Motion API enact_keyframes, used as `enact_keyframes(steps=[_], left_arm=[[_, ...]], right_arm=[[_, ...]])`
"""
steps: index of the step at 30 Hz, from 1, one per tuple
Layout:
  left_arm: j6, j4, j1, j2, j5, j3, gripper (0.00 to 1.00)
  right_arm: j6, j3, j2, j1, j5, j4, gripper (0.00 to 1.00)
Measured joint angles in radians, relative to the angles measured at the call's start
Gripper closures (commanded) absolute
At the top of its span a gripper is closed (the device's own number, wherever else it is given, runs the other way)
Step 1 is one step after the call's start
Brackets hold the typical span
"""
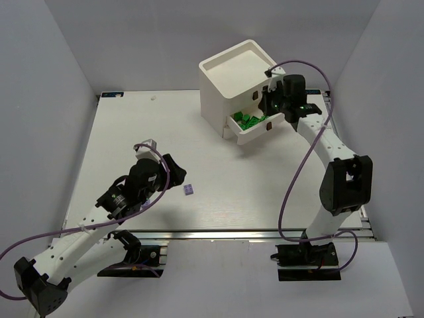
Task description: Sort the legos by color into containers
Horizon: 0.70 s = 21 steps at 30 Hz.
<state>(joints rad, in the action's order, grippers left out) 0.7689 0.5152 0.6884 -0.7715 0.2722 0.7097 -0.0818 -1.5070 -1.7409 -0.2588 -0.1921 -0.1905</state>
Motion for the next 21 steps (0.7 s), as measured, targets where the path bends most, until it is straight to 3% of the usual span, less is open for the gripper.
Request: enact_keyframes(steps=[6,10,14,21], left_arm=[[0.0,-0.005,0.0,-0.001,-0.002,-0.002,0.2],[0.0,-0.014,0.0,-0.007,-0.008,-0.006,0.2],[0.0,-0.016,0.0,-0.018,-0.016,-0.008,0.2],[0.0,-0.016,0.0,-0.047,-0.022,-0.008,0.2]], right_arm=[[0.067,0.126,0.153,0.103,-0.083,-0.003,1.0],[0.148,0.23,0.224,0.167,-0.053,-0.02,1.0],[0.214,0.295,0.202,0.189,0.005,-0.043,1.0],[0.305,0.262,0.056,0.187,0.04,-0.043,1.0]])
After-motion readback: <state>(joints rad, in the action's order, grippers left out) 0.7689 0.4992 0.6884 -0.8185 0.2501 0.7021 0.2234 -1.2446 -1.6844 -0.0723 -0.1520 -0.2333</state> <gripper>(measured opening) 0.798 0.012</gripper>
